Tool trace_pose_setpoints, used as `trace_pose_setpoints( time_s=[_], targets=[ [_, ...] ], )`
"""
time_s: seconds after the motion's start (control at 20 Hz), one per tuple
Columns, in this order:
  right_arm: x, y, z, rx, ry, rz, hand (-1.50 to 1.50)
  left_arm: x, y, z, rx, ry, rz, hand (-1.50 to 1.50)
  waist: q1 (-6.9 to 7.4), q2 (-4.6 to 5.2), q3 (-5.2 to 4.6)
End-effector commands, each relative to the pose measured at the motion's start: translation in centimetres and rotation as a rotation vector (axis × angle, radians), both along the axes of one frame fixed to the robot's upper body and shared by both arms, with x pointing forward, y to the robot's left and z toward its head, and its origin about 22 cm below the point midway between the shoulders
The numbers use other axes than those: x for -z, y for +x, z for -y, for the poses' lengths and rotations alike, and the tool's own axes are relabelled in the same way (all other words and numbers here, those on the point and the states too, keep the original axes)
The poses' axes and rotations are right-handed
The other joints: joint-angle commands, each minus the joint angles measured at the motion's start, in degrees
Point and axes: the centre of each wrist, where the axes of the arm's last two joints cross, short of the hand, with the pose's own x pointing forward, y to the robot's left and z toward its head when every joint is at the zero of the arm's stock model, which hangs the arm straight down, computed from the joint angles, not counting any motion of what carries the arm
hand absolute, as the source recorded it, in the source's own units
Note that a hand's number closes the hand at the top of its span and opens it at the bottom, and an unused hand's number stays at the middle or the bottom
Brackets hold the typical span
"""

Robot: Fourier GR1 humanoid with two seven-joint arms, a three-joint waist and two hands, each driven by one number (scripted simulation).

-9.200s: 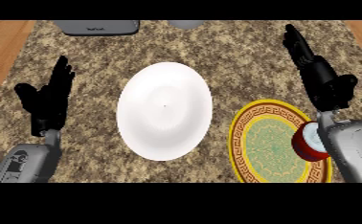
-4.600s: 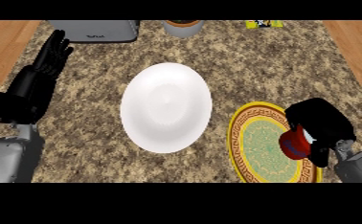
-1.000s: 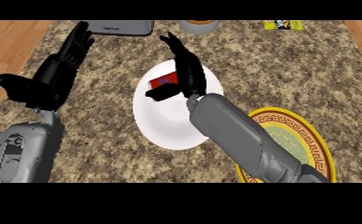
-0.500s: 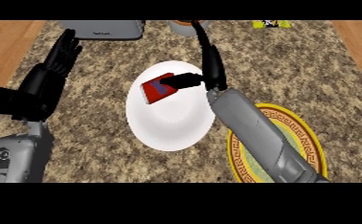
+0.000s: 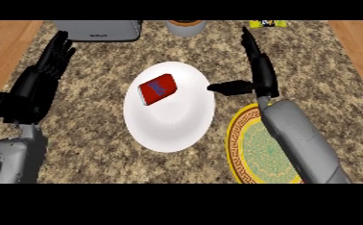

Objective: Pick the can from the plate and place it in the plate

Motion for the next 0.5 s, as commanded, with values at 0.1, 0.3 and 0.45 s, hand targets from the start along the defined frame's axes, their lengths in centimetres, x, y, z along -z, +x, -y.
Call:
trace_pose_setpoints(
  time_s=[0.1, 0.3, 0.45],
  targets=[
    [0.2, -2.2, 6.9, -0.022, -0.036, -0.01, -1.5, -0.9, 1.1, 0.7, 0.013, -0.001, 0.002, 0.0, -0.47, -0.04, -0.02],
    [0.0, -2.0, 9.6, -0.002, -0.047, 0.016, -1.5, -1.4, -1.1, -0.1, 0.009, -0.008, 0.007, 0.0, 0.2, -0.03, -0.01],
    [0.6, -1.4, 11.2, -0.014, -0.049, 0.016, -1.5, 0.9, 1.5, -0.4, 0.01, 0.0, 0.0, 0.0, 0.17, 0.15, -0.01]
  ],
)
